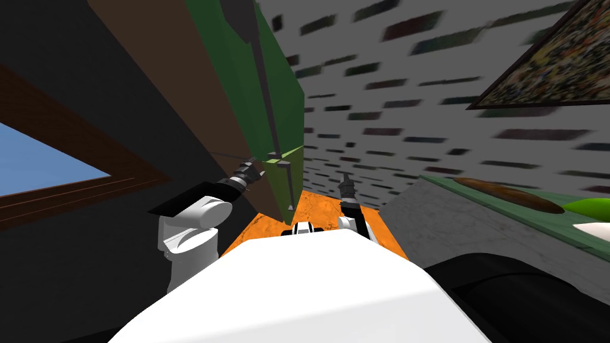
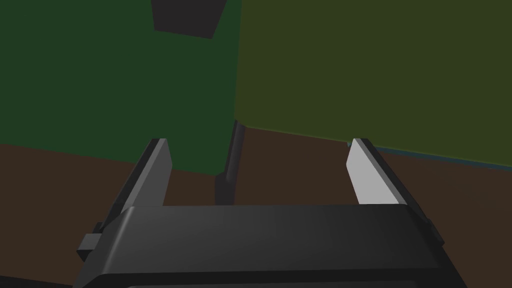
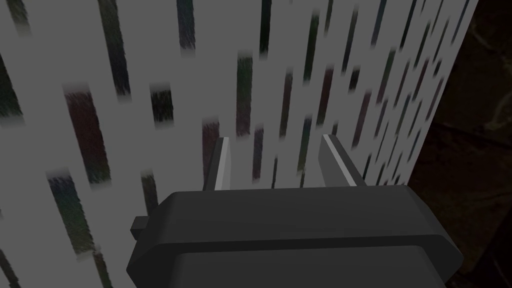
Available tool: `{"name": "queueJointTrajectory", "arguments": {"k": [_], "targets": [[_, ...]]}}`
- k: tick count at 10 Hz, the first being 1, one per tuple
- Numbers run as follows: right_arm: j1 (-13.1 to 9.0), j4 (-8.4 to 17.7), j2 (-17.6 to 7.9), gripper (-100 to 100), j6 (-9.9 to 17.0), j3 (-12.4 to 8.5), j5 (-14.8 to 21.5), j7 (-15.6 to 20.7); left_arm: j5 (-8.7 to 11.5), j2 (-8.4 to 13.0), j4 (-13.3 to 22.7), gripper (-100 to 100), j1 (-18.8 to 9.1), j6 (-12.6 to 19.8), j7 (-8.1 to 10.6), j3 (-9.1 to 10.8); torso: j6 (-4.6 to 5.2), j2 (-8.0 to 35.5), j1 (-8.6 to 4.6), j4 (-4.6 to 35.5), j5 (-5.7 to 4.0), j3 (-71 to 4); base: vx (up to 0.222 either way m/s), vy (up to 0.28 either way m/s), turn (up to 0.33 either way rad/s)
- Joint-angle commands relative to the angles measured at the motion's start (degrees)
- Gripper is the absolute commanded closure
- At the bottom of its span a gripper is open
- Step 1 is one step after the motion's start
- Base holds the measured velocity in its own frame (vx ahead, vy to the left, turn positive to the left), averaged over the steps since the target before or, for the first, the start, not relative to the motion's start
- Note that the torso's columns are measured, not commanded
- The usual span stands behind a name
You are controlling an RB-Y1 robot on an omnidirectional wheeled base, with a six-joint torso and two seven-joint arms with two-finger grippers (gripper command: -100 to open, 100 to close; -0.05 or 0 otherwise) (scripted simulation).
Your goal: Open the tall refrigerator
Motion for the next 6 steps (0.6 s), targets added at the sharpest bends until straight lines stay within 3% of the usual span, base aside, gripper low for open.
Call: {"name": "queueJointTrajectory", "arguments": {"k": [1,4,6], "targets": [[0.0,0.0,0.0,0,0.0,0.0,0.0,0.0,0.25,-0.09,-0.57,-100,-0.96,-1.89,-0.17,-0.19,-0.03,0.01,0.05,-0.02,0.03,0.01,-0.005,-0.006,-0.02],[0.0,0.0,0.0,0,0.0,0.0,0.0,0.0,0.25,-0.09,-0.57,-100,-0.96,-1.89,-0.17,-0.19,-0.1,-0.03,0.21,-0.07,0.11,0.0,-0.005,-0.001,0.003],[0.01,0.0,0.0,0,0.0,0.0,0.0,0.0,0.8,0.36,-3.26,-100,-1.38,-0.84,-0.05,0.06,-0.19,-0.01,0.11,-0.05,0.08,0.02,0.019,-0.035,0.053]]}}
